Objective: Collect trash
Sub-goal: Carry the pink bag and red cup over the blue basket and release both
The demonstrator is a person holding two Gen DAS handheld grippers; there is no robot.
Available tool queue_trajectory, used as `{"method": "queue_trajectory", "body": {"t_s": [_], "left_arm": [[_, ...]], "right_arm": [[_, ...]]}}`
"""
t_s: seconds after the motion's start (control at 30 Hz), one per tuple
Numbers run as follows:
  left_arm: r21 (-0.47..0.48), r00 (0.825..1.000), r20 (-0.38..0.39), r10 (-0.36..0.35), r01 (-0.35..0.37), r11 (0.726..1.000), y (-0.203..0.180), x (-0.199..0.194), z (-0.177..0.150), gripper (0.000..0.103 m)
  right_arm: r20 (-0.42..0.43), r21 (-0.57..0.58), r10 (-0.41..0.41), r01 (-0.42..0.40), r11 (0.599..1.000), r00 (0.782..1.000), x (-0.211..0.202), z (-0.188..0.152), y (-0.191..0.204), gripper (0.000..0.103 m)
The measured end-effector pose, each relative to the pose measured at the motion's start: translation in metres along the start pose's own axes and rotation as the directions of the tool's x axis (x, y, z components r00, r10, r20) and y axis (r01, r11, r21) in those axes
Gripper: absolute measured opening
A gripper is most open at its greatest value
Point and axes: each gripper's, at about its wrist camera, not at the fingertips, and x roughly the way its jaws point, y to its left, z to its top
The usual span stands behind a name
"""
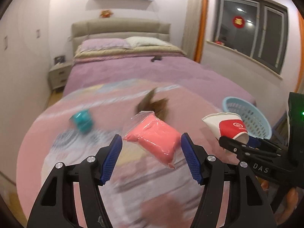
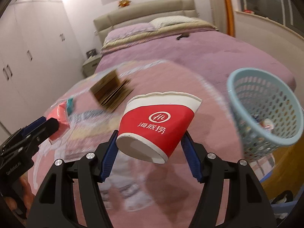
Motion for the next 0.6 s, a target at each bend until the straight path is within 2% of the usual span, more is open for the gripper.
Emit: {"method": "queue_trajectory", "body": {"t_s": [0.1,0.3,0.47,0.6], "left_arm": [[0.051,0.999,0.016,-0.039,0.038,0.998,-0.032,0.01,0.023,0.062],[0.093,0.992,0.022,-0.127,0.125,0.988,-0.083,0.033,0.054,0.062],[0.142,0.982,0.005,-0.191,0.188,0.972,-0.13,0.057,0.073,0.062],[0.155,0.966,-0.038,-0.257,0.26,0.953,-0.165,0.084,0.086,0.062]], "right_arm": [[0.037,0.014,-0.022,0.021,1.0,0.999,-0.012,0.013,-0.021,0.062],[0.131,0.041,-0.097,0.093,0.995,0.987,-0.042,0.043,-0.067,0.062],[0.184,0.104,-0.168,0.151,0.983,0.968,-0.059,0.06,-0.113,0.062],[0.195,0.155,-0.213,0.184,0.971,0.958,-0.063,0.069,-0.146,0.062]]}}
